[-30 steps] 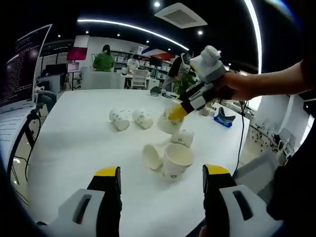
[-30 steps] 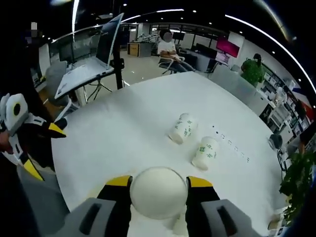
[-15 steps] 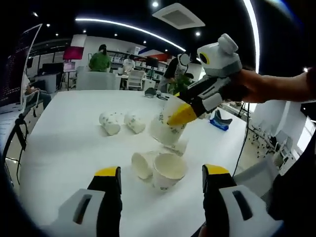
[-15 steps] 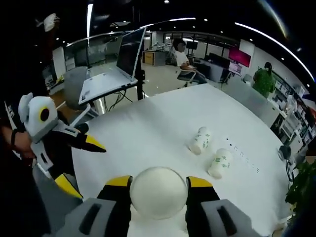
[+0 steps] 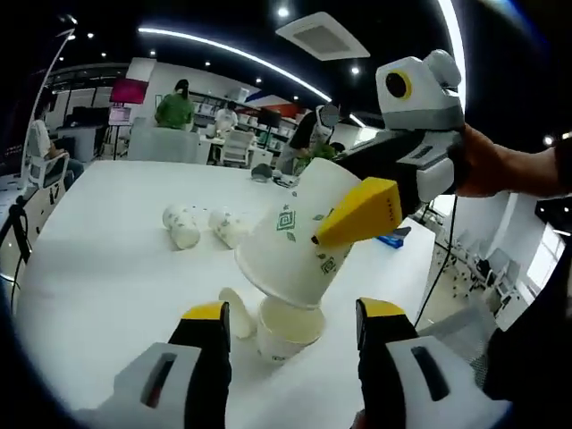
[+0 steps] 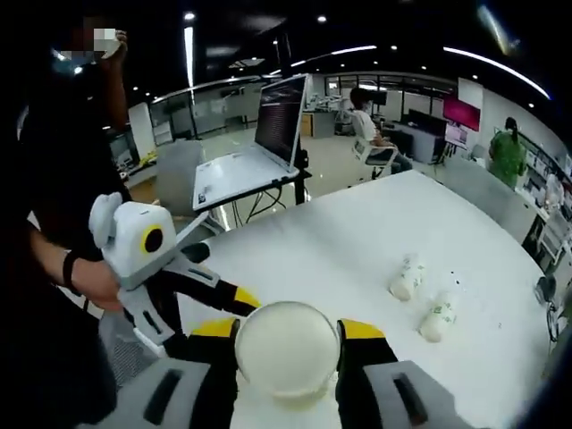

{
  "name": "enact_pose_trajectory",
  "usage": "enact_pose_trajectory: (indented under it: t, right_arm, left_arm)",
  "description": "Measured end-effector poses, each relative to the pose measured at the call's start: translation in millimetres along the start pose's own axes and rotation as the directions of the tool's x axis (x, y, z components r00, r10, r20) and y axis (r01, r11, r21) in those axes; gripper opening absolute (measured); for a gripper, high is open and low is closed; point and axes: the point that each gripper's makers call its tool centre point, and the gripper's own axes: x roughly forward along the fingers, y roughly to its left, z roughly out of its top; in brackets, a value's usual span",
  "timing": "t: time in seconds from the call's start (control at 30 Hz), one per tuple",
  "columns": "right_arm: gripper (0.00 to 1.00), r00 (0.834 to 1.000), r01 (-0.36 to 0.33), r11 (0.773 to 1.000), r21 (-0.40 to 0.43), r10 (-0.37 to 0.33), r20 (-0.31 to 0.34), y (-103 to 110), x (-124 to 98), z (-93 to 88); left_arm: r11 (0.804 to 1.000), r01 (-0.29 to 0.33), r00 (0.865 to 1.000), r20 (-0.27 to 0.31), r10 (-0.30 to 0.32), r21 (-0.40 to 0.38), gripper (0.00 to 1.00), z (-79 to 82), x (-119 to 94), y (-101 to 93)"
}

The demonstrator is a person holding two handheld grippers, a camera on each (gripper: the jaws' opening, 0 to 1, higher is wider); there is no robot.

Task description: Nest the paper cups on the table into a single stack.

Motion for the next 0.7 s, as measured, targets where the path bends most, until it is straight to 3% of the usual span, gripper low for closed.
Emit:
enact_pose_trajectory:
  t: [0.13, 0.37, 0.7]
  right_arm:
    - [0.41, 0.999, -0.039, 0.999, -0.004, 0.039, 0.005, 13, 2, 4.7]
    - [0.41, 0.996, -0.085, 0.996, 0.014, 0.085, 0.021, 24, 6, 12.9]
    - [0.42, 0.987, -0.163, 0.986, -0.023, 0.163, -0.009, 41, 13, 10.7]
  left_arm:
    - [1.000, 0.021, 1.000, 0.023, -0.021, -0.002, 0.45, 1.3, 2, -0.6]
    - [0.999, 0.050, 0.998, 0.049, -0.050, -0.006, 0.41, 2.9, 1, -7.8]
    - [0.996, 0.090, 0.993, 0.070, -0.091, 0.023, 0.32, 3.0, -3, -7.1]
